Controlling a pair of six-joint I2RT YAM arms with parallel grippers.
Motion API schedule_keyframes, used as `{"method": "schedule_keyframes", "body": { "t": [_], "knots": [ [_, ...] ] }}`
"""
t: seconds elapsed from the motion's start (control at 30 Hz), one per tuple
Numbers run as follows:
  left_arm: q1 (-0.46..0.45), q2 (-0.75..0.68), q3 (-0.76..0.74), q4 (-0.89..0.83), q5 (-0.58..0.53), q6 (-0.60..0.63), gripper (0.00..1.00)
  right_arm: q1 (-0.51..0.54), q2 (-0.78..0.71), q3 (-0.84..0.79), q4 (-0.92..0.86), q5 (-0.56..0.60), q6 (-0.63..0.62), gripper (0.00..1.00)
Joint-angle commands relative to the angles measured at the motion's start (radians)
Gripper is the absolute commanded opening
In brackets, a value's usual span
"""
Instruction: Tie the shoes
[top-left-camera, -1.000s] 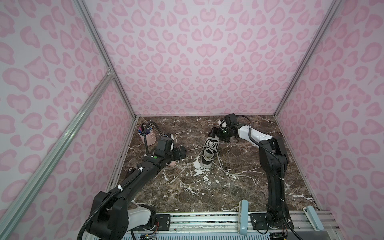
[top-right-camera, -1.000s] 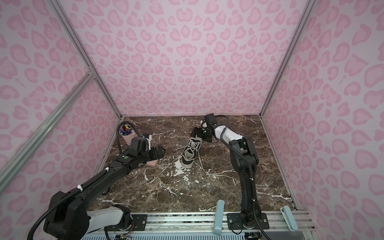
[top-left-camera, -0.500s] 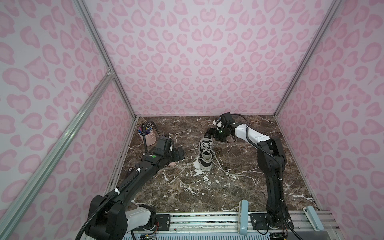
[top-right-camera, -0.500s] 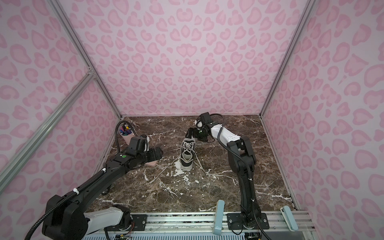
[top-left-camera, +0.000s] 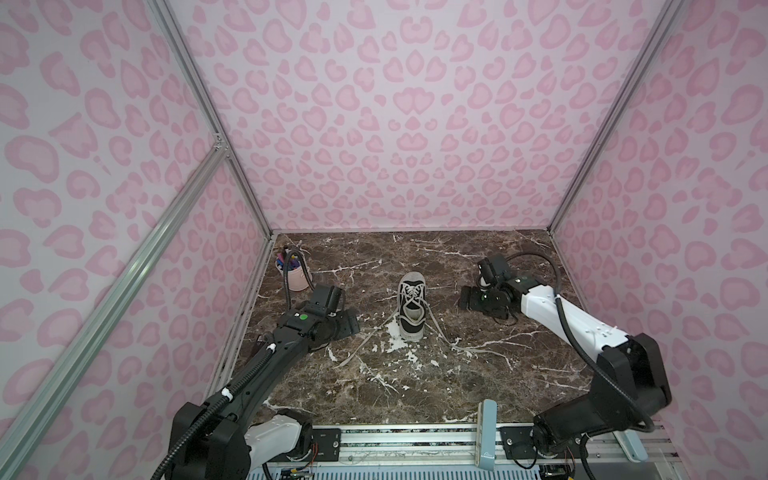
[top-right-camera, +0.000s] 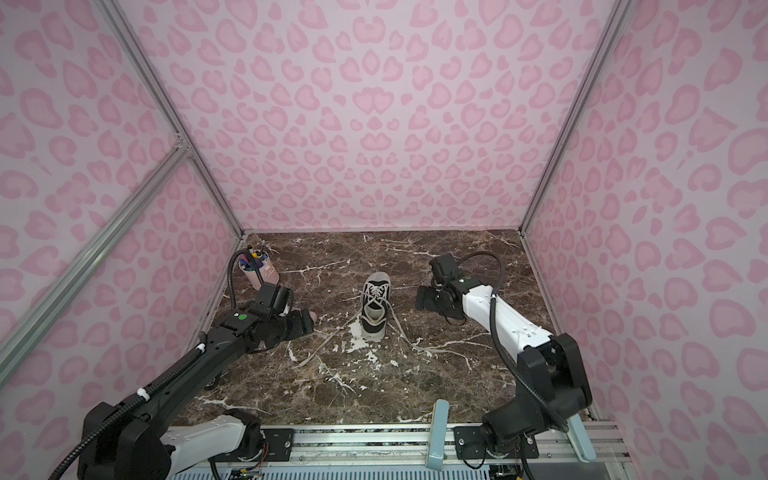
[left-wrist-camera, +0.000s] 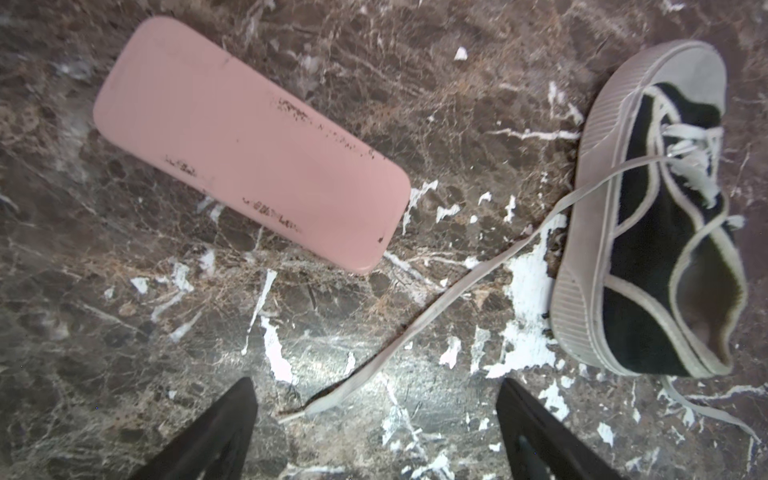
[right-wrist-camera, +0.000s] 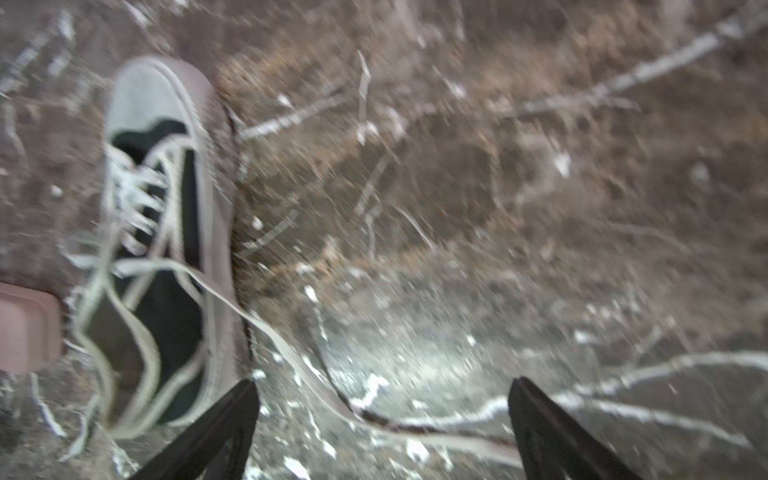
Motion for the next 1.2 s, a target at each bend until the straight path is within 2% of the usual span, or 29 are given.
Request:
{"method": "schedule_keyframes", "body": {
  "t": [0.0,0.17,0.47,1.17],
  "knots": [
    [-0.005,0.027,-0.020,-0.001,0.041,-0.024,0.90,0.002,-0.084,-0.096,-0.068,0.076,0.049,0.90],
    [-0.048,0.089,-0.008,0.006,0.049,-0.021,0.88,0.005,-0.159,-0.219,-0.055,0.099,0.073,0.77],
    [-0.070,0.112,-0.049,0.013,0.027,-0.033,0.85,0.006,-0.086,-0.250,-0.024,0.089,0.065,0.61],
    [-0.072,0.180,-0.027,0.024,0.068,-0.017,0.83,0.035,0.035,-0.266,0.044,0.054,0.052,0.42]
  ]
}}
